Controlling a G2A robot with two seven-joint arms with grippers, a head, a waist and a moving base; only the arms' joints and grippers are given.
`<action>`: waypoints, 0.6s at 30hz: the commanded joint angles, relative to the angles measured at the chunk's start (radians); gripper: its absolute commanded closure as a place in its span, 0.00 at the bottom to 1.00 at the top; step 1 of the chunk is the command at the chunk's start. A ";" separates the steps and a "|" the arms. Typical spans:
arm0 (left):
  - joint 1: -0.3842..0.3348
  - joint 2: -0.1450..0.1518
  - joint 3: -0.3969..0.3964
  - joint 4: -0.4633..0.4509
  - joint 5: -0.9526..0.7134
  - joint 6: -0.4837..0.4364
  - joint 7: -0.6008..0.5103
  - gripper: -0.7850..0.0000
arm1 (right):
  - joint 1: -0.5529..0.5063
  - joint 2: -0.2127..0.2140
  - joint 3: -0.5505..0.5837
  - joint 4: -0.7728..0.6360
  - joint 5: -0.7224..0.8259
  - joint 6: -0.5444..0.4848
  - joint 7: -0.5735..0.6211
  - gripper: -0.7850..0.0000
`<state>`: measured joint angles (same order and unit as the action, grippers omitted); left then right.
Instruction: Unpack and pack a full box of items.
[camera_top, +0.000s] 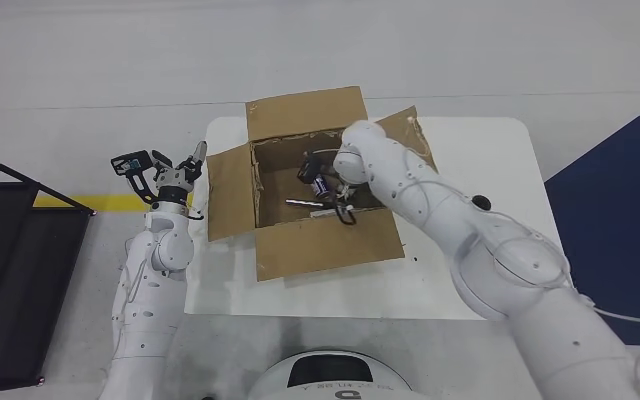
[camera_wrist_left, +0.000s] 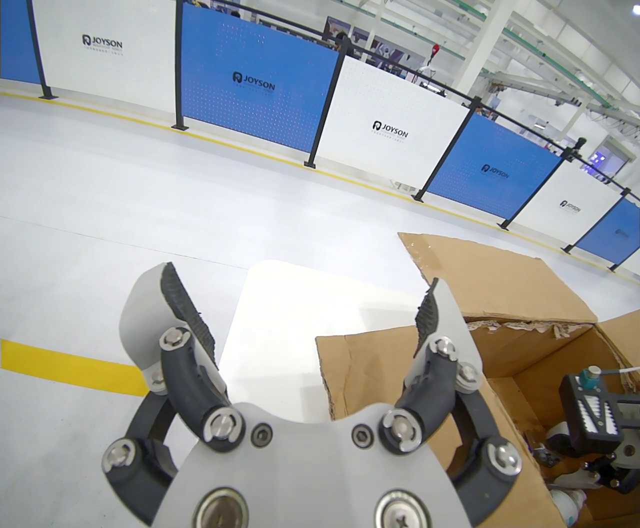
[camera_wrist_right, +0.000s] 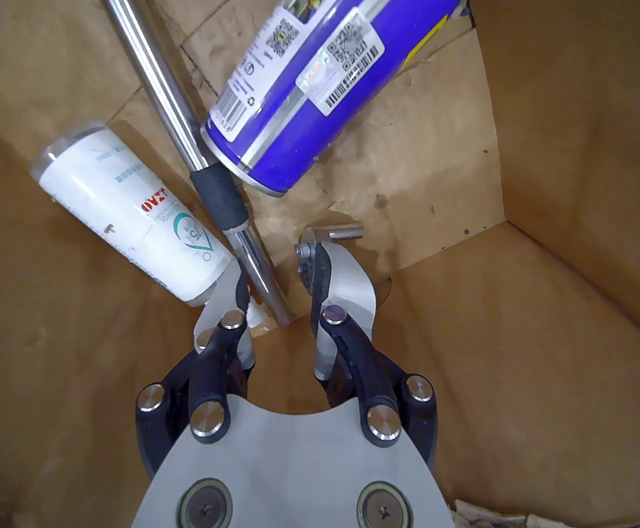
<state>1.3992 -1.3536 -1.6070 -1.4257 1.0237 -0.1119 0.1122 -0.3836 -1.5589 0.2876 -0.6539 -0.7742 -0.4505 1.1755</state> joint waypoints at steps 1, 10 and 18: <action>0.000 0.000 0.000 0.000 0.000 0.000 0.000 0.00 | 0.005 -0.018 -0.006 0.034 -0.003 -0.008 -0.008 0.81; 0.000 0.000 0.000 0.000 0.000 0.000 0.000 0.00 | 0.022 -0.085 -0.023 0.151 -0.030 0.001 -0.043 0.65; 0.000 0.000 0.000 0.000 0.000 0.000 0.000 0.00 | 0.037 -0.109 -0.015 0.225 -0.056 0.054 -0.049 0.58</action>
<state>1.3992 -1.3536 -1.6070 -1.4257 1.0237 -0.1119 0.1122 -0.3451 -1.6649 0.2746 -0.4435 -0.8235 -0.4090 1.1171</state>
